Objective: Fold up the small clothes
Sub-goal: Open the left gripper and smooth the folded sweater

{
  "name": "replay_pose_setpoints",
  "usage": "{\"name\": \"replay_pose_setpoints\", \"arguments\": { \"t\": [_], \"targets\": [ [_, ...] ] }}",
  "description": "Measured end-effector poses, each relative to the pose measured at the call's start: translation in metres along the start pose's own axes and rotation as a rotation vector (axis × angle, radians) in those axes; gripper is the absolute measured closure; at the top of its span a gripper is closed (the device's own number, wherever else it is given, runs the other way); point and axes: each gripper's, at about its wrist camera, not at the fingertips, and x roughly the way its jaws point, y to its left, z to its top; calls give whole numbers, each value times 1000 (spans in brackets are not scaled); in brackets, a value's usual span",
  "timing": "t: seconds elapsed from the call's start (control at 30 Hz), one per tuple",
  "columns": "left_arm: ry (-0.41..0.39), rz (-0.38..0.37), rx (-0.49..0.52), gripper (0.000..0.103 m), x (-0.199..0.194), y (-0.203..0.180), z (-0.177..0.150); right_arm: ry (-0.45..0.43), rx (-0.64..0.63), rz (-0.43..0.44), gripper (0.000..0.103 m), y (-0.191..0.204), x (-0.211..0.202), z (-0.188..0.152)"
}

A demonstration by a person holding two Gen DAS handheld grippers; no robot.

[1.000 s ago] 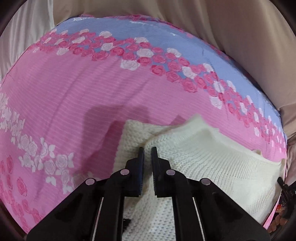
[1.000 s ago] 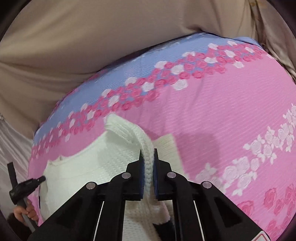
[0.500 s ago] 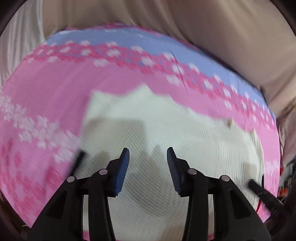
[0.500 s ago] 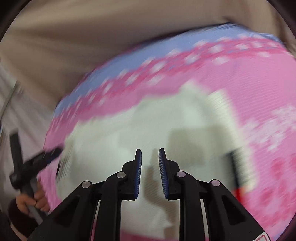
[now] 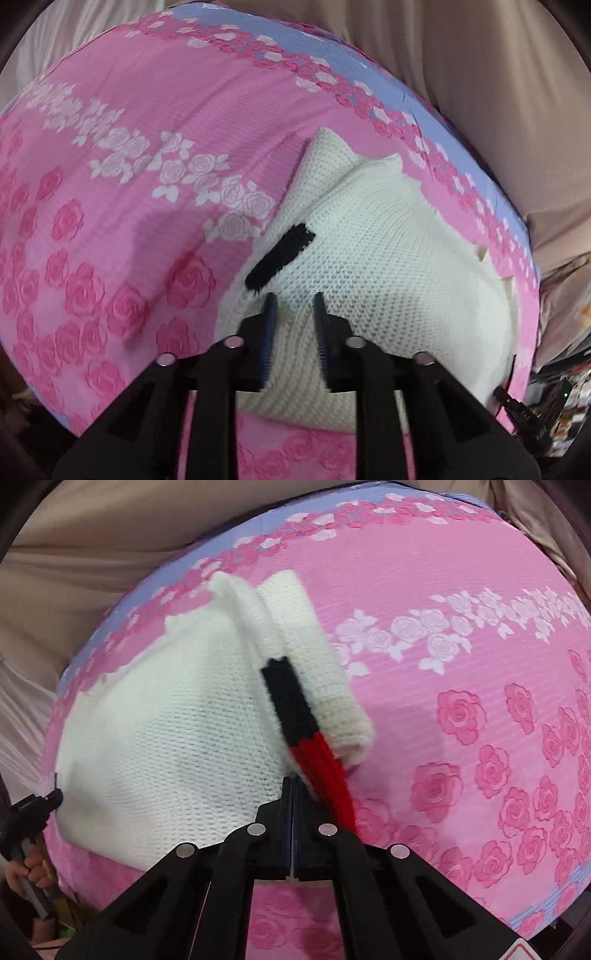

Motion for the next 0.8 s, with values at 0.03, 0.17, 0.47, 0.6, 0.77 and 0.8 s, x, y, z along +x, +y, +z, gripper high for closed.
{"name": "replay_pose_setpoints", "arguments": {
  "t": [0.03, 0.17, 0.47, 0.6, 0.77, 0.8],
  "targets": [
    [-7, -3, -9, 64, -4, -2, -2, -5, 13, 25, 92, 5, -3, 2],
    [-32, 46, 46, 53, -13, -20, -11, -34, -122, 150, 92, 80, -11, 18],
    [2, 114, 110, 53, -1, -29, -21, 94, -447, 47, 94, 210, 77, 31],
    [-17, 118, 86, 53, -6, -23, -22, 72, -436, 148, 89, 228, 57, 39],
    [-13, 120, 62, 53, -7, -14, -25, 139, -480, 93, 93, 234, 99, 29],
    [-16, 120, 55, 53, -9, -12, -25, 149, -475, 88, 93, 235, 98, 31]
  ]
}}
